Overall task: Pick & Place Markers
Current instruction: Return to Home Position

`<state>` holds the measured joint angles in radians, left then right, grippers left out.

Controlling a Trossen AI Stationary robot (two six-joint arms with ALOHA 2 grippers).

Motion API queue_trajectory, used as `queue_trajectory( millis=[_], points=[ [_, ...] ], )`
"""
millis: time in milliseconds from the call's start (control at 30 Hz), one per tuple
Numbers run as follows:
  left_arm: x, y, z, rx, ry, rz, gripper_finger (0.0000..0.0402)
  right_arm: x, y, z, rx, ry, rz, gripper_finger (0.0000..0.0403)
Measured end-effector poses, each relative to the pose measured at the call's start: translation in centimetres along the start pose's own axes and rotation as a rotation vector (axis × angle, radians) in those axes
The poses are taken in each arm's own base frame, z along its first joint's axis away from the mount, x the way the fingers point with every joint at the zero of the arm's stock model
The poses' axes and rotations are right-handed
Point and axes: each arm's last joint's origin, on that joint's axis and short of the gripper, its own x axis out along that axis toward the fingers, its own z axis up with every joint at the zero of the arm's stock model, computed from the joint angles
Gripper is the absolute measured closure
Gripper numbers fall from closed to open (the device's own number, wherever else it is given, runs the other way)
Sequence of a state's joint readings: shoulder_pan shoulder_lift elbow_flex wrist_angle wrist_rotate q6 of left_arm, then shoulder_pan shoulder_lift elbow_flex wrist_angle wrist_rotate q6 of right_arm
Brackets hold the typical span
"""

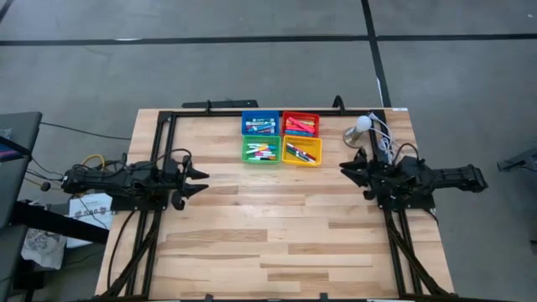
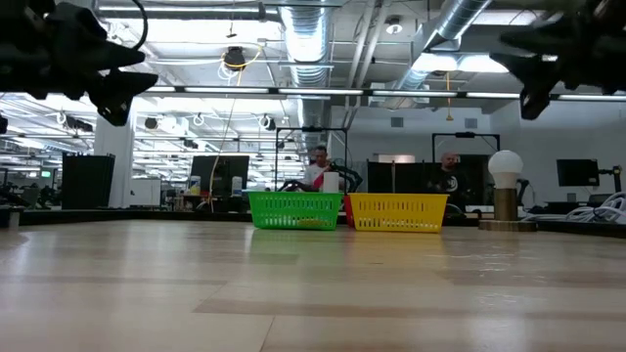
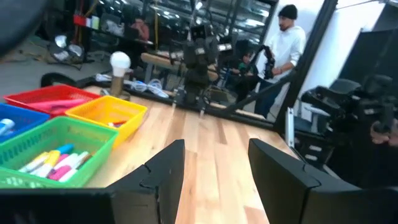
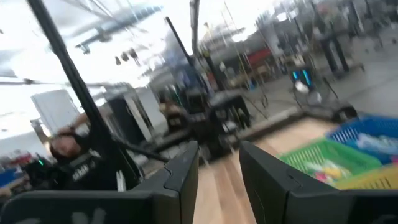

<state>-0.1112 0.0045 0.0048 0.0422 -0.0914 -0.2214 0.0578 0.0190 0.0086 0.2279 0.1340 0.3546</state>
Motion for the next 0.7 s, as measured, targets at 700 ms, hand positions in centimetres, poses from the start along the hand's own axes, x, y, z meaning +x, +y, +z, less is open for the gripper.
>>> queue_trajectory(
  millis=[700],
  points=[
    [0.0,0.1,0.1,0.006,-0.016,0.038,0.0224,-0.1,-0.6,-1.3,-0.086,0.132,-0.047,0.0294]
  ],
)
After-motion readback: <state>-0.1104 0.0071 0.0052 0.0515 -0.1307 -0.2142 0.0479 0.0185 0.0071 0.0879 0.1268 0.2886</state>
